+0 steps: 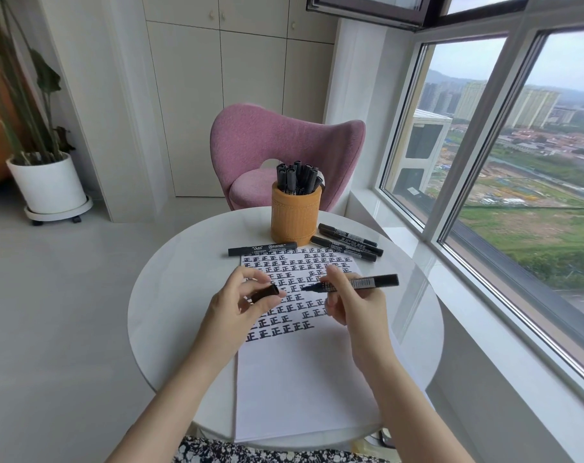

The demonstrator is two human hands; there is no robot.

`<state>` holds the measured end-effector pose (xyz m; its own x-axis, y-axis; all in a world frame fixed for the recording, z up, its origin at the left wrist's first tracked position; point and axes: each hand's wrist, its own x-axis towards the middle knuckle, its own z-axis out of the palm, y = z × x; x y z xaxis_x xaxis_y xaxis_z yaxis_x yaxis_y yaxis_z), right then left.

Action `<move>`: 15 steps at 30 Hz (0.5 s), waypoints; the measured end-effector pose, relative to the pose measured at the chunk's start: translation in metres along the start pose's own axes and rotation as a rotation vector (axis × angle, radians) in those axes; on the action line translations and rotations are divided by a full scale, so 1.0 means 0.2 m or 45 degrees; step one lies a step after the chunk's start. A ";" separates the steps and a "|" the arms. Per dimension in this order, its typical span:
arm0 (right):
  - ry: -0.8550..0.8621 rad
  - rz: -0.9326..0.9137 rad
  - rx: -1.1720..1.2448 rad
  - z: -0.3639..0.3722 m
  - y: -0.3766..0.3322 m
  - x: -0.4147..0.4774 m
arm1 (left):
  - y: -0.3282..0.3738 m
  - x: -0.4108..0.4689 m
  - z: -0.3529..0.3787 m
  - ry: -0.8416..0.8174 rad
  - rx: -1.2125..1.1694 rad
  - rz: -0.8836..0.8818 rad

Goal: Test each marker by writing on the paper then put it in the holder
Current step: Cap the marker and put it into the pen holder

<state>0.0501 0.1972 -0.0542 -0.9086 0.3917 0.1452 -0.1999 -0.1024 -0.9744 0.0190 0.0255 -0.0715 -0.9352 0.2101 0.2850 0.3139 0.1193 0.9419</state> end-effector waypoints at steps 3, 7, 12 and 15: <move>-0.054 0.036 0.010 0.03 -0.02 -0.01 | 0.01 0.00 0.00 -0.012 -0.037 -0.002; -0.034 0.022 -0.045 0.08 -0.03 -0.02 | 0.02 0.00 0.00 -0.012 -0.035 -0.007; -0.093 -0.029 -0.109 0.13 -0.04 -0.02 | 0.03 0.00 0.00 -0.041 -0.028 -0.027; -0.168 -0.030 -0.121 0.16 -0.04 -0.03 | 0.04 0.00 0.00 -0.022 -0.036 -0.037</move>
<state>0.0461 0.1668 -0.0418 -0.9456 0.2688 0.1832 -0.1918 -0.0056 -0.9814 0.0224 0.0269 -0.0648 -0.9409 0.2237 0.2544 0.2815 0.0982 0.9545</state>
